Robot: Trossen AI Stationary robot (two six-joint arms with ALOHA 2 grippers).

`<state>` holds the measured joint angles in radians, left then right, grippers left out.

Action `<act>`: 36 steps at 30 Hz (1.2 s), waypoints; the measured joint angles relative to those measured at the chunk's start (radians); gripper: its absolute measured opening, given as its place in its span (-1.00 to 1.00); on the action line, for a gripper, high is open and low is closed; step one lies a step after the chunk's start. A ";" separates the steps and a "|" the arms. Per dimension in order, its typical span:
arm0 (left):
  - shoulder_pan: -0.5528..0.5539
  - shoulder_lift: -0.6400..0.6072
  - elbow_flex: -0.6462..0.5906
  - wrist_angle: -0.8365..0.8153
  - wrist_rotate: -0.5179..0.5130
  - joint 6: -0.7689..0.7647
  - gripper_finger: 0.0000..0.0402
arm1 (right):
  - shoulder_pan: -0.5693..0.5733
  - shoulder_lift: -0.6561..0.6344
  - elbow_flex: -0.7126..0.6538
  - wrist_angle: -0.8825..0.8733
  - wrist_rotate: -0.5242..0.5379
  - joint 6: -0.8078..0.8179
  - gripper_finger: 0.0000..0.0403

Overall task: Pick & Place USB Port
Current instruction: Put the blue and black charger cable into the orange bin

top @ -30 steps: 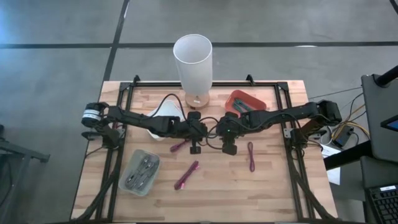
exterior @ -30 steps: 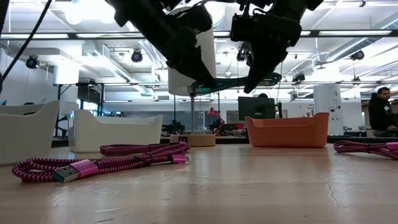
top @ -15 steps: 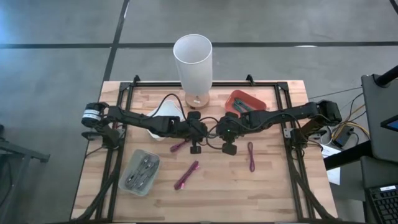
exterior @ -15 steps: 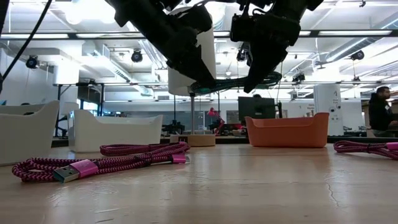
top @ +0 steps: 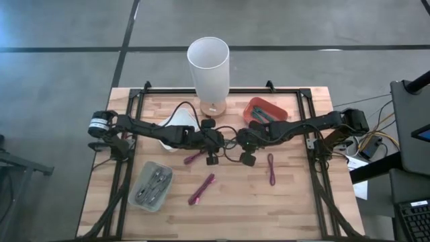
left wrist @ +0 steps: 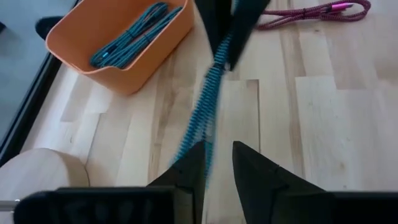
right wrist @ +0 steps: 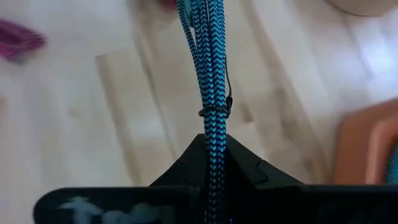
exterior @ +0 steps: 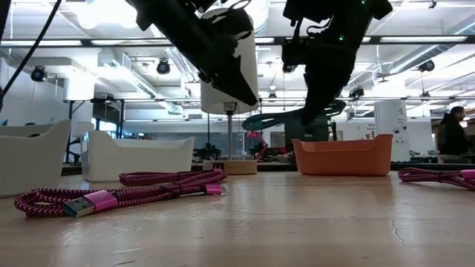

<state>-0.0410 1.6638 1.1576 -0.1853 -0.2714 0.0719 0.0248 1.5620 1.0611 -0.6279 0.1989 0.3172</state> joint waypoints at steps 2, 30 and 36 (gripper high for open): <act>0.000 0.000 0.000 -0.012 0.000 -0.003 -0.59 | -0.005 0.000 0.003 -0.015 0.029 0.003 -0.88; -0.010 0.000 0.000 -0.167 0.000 -0.080 -0.59 | -0.351 -0.006 0.008 -0.186 0.095 -0.065 -0.88; -0.010 0.000 0.000 -0.167 0.000 -0.073 -0.59 | -0.348 -0.082 0.008 -0.187 0.092 -0.079 -0.88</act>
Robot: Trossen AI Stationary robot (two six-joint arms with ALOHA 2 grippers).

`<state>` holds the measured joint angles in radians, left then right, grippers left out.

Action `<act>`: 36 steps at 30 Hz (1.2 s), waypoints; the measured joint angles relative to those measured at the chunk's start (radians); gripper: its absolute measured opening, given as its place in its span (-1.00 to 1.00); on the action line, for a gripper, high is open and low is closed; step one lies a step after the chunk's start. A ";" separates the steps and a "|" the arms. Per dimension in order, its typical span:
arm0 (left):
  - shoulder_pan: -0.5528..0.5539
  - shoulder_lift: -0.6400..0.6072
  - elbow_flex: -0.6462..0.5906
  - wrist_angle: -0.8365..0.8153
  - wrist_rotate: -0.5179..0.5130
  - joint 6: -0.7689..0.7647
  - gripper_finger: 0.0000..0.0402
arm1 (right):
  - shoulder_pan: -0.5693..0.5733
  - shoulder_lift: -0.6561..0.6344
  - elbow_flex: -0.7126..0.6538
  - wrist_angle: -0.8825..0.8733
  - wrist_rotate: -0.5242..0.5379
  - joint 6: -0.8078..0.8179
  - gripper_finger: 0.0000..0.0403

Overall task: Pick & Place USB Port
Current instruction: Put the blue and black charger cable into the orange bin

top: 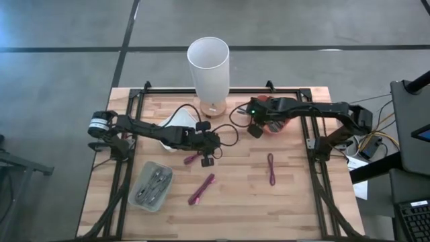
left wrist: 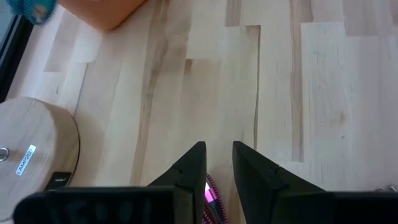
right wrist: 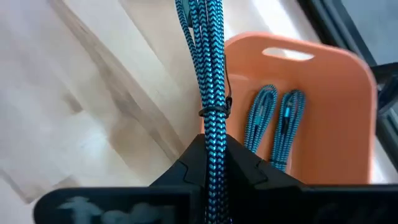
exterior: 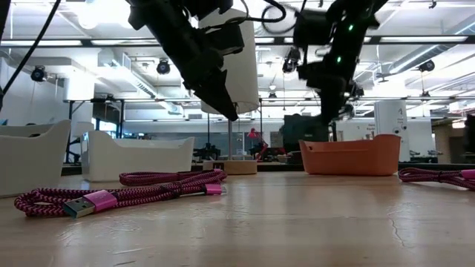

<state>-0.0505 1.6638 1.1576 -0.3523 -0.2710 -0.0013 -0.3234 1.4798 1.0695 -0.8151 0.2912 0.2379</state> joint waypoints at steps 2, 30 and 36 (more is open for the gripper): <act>0.000 0.000 0.000 0.000 0.000 0.001 -0.59 | 0.003 -0.039 0.000 -0.014 0.000 0.027 -0.88; 0.000 0.000 0.000 0.064 0.003 -0.007 -0.59 | -0.096 -0.093 -0.248 0.064 0.100 0.185 -0.88; 0.000 0.000 0.000 0.064 0.003 -0.007 -0.59 | -0.133 -0.014 -0.260 0.121 0.094 0.151 -0.83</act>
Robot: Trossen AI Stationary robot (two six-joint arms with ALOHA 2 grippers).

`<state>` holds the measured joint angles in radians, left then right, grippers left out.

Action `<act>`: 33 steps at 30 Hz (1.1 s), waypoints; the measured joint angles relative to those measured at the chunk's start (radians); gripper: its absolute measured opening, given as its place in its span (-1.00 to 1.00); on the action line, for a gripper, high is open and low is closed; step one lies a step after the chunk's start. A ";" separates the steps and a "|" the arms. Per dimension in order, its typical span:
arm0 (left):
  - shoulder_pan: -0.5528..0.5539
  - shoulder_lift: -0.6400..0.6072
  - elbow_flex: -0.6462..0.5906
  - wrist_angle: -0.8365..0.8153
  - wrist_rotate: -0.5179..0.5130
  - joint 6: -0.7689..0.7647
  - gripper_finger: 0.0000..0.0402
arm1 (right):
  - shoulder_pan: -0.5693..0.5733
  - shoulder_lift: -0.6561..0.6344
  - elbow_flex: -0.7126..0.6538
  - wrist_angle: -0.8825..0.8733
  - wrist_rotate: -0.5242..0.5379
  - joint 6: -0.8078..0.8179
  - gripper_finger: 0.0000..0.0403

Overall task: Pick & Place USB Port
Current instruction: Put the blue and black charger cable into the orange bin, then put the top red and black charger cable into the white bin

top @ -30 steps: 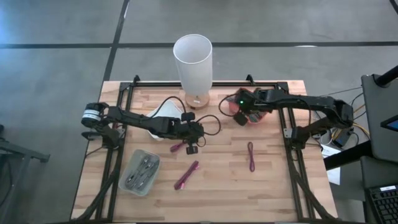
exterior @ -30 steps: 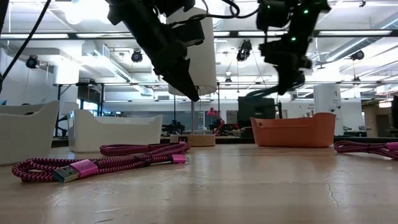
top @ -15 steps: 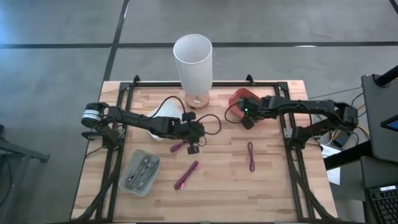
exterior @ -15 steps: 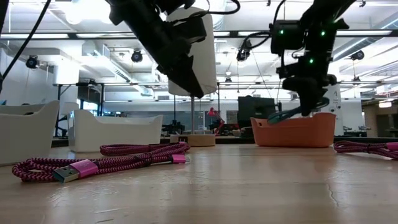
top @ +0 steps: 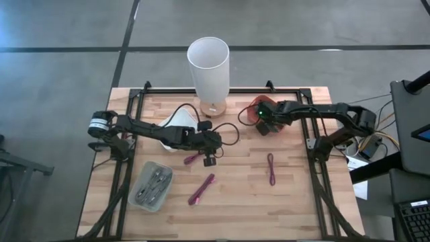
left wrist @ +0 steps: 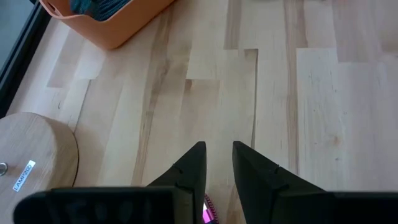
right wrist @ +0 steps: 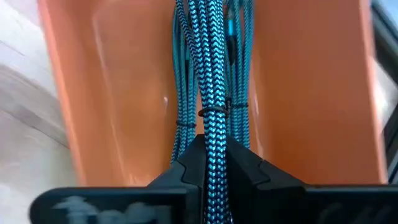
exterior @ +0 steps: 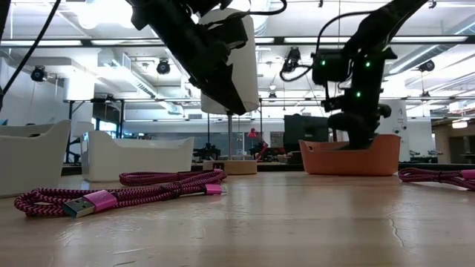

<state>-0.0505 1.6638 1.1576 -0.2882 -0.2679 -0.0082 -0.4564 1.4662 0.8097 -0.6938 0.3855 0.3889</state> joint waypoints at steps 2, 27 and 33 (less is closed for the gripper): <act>0.000 0.000 0.000 0.000 0.000 0.000 -0.59 | -0.002 0.025 0.000 -0.003 -0.001 -0.003 -0.79; 0.000 0.000 0.000 0.000 0.004 -0.002 -0.59 | -0.001 -0.066 0.017 -0.005 -0.054 -0.044 -0.31; -0.007 0.000 0.000 -0.028 0.024 -0.046 -0.59 | 0.000 -0.169 0.017 -0.005 -0.071 -0.053 -0.23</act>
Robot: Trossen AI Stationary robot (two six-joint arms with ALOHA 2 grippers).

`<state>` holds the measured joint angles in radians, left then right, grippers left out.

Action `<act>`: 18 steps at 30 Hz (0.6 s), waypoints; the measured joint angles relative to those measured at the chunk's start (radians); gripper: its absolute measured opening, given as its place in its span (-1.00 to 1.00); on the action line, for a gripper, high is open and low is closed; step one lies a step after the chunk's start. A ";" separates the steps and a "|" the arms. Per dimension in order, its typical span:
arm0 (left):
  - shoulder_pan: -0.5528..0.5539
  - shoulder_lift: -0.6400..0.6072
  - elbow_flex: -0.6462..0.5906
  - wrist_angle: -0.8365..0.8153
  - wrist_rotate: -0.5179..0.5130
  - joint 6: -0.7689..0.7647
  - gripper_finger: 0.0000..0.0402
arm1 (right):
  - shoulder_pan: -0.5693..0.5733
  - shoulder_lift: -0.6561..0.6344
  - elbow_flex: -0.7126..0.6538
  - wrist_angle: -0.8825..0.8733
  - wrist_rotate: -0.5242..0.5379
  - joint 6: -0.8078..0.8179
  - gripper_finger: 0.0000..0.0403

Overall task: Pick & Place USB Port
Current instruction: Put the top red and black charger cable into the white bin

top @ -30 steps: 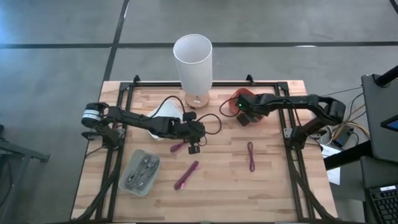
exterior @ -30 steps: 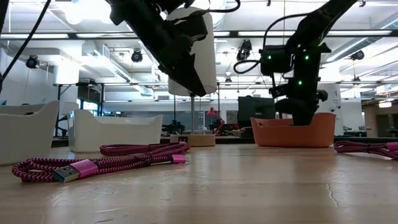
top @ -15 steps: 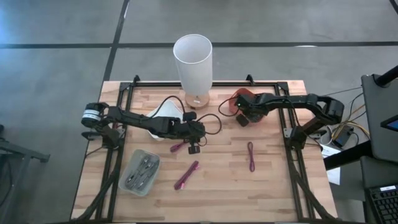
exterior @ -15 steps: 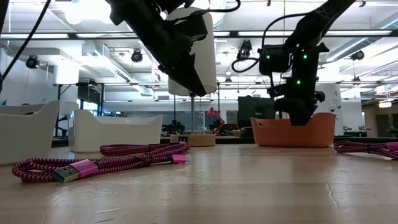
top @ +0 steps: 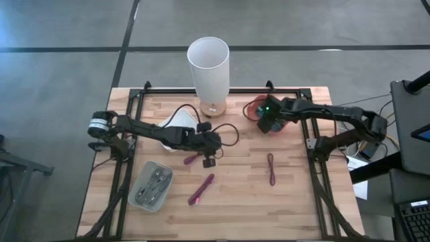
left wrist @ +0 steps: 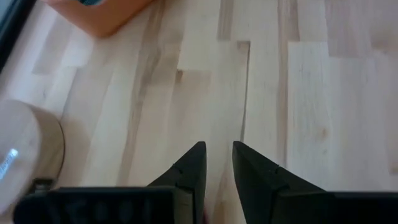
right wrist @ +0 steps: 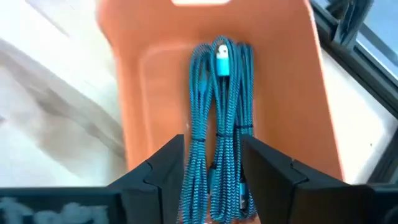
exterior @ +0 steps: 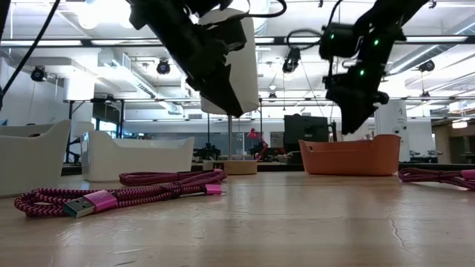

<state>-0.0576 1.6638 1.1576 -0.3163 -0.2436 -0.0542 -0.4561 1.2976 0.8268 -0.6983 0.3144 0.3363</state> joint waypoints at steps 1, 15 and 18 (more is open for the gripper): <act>-0.003 0.000 0.000 -0.011 0.000 -0.009 -0.59 | 0.000 -0.018 0.000 0.000 -0.009 0.000 -0.23; -0.043 0.000 -0.018 -0.238 -0.003 -0.225 -0.59 | 0.130 -0.132 0.000 0.077 -0.142 0.054 -0.28; -0.048 0.000 -0.047 -0.231 -0.003 -0.249 -0.59 | 0.160 -0.128 0.000 0.103 -0.143 0.057 -0.29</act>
<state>-0.1055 1.6638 1.1104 -0.5470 -0.2463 -0.3027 -0.2962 1.1697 0.8268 -0.5956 0.1719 0.3931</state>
